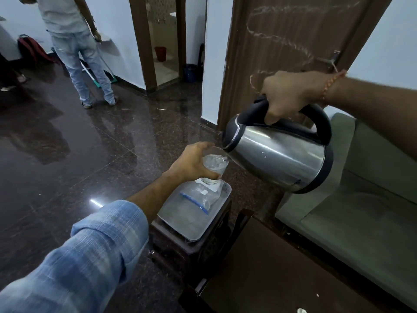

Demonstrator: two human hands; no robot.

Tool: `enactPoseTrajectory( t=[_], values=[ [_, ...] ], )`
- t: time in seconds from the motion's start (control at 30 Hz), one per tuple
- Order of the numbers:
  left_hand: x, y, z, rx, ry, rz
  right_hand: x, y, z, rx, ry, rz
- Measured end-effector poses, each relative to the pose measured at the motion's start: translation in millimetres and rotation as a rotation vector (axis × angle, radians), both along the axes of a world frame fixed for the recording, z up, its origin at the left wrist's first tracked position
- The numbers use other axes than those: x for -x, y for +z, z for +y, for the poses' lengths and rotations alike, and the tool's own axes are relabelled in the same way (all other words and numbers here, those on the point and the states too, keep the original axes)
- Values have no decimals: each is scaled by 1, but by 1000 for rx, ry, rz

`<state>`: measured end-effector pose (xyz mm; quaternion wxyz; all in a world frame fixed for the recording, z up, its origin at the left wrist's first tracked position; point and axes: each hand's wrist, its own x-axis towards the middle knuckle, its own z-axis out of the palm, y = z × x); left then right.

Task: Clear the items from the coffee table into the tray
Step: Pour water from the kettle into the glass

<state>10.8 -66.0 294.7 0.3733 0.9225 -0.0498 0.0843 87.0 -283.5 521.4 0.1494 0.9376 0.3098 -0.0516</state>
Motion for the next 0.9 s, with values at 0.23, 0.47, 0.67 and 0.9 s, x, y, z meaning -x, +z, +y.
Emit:
enactPoseTrajectory(
  t=[0.23,0.47,0.67,0.9],
  values=[
    [2,1,13,-24,46,18,8,-37,-25,-365,-71,87],
    [4,-2,22,-18,69,33,15,-77,-42,-704,-185,177],
    [12,-8,38,-18,116,74,23,-108,-43,-896,-232,212],
    [34,-36,72,18,273,114,16,-198,-25,-1078,-257,221]
  ],
)
